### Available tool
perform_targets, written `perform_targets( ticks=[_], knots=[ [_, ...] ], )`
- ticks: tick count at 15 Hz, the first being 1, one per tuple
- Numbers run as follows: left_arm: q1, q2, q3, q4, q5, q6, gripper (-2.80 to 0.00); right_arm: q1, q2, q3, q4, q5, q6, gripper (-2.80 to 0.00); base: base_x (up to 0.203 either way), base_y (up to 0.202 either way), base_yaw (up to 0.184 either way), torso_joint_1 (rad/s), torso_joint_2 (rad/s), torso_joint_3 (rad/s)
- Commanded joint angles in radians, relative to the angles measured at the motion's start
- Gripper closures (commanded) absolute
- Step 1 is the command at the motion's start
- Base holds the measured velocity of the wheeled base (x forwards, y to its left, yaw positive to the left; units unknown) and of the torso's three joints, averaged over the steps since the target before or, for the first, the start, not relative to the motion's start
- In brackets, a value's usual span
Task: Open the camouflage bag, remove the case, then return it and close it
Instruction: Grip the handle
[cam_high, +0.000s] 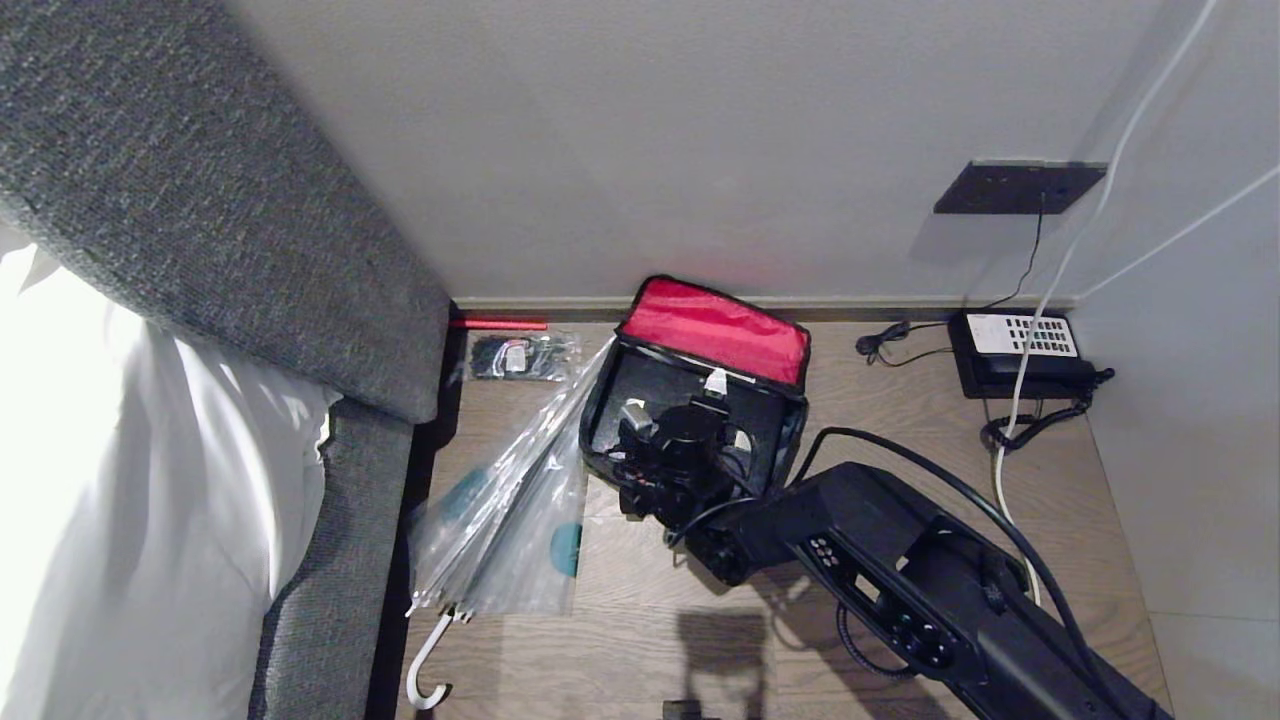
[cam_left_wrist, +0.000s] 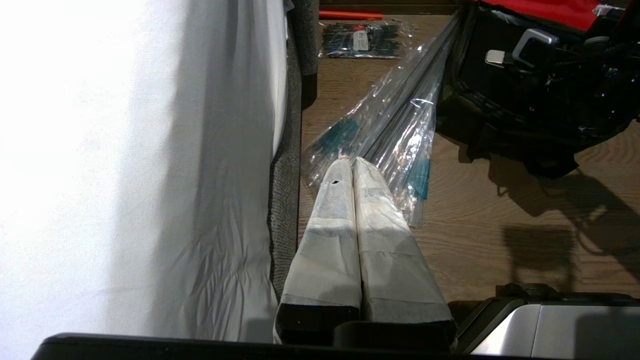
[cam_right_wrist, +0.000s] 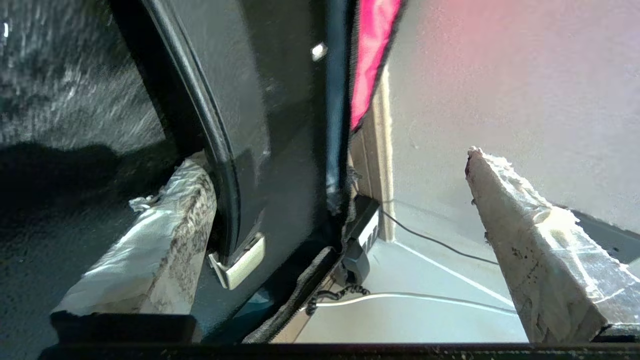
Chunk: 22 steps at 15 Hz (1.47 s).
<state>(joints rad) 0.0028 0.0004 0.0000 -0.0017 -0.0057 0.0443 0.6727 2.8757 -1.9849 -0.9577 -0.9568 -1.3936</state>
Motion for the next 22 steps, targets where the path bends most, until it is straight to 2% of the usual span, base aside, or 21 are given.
perform_targets(
  ticks=[1, 5, 9, 10, 12, 15, 18, 22],
  knots=[
    [0.0, -0.002, 0.002, -0.001, 0.0, 0.0, 0.0, -0.004, 0.008, 0.001, -0.008, -0.005, -0.006, -2.8, 0.0, 0.0, 0.0, 0.0, 0.0, 0.0],
    [0.0, -0.002, 0.002, -0.001, 0.0, 0.0, 0.0, 0.001, -0.062, 0.063, 0.0, 0.022, 0.061, -2.8, 0.0, 0.0, 0.0, 0.0, 0.0, 0.0],
    [0.0, 0.0, 0.002, 0.0, 0.0, 0.0, 0.0, 0.038, -0.227, 0.403, 0.006, 0.108, 0.127, -2.8, 0.0, 0.0, 0.0, 0.0, 0.0, 0.0],
    [0.0, 0.0, 0.002, 0.0, 0.0, 0.0, 0.0, 0.056, -0.29, 0.472, 0.01, 0.123, 0.164, -2.8, 0.0, 0.0, 0.0, 0.0, 0.0, 0.0],
    [0.0, 0.0, 0.001, 0.0, 0.0, 0.0, 0.0, 0.083, -0.409, 0.557, 0.014, 0.108, 0.248, -2.8, 0.0, 0.0, 0.0, 0.0, 0.0, 0.0],
    [0.0, 0.0, 0.002, 0.0, 0.0, 0.0, 0.0, 0.086, -0.632, 0.677, 0.049, 0.08, 0.325, -2.8, 0.0, 0.0, 0.0, 0.0, 0.0, 0.0],
    [0.0, 0.0, 0.001, 0.0, 0.0, 0.0, 0.0, 0.047, -0.896, 0.762, 0.252, 0.035, 0.434, -2.8, 0.0, 0.0, 0.0, 0.0, 0.0, 0.0],
    [0.0, 0.0, 0.0, 0.0, 0.0, 0.0, 0.0, 0.011, -1.138, 0.792, 0.579, -0.006, 0.687, -2.8, 0.0, 0.0, 0.0, 0.0, 0.0, 0.0]
  ],
)
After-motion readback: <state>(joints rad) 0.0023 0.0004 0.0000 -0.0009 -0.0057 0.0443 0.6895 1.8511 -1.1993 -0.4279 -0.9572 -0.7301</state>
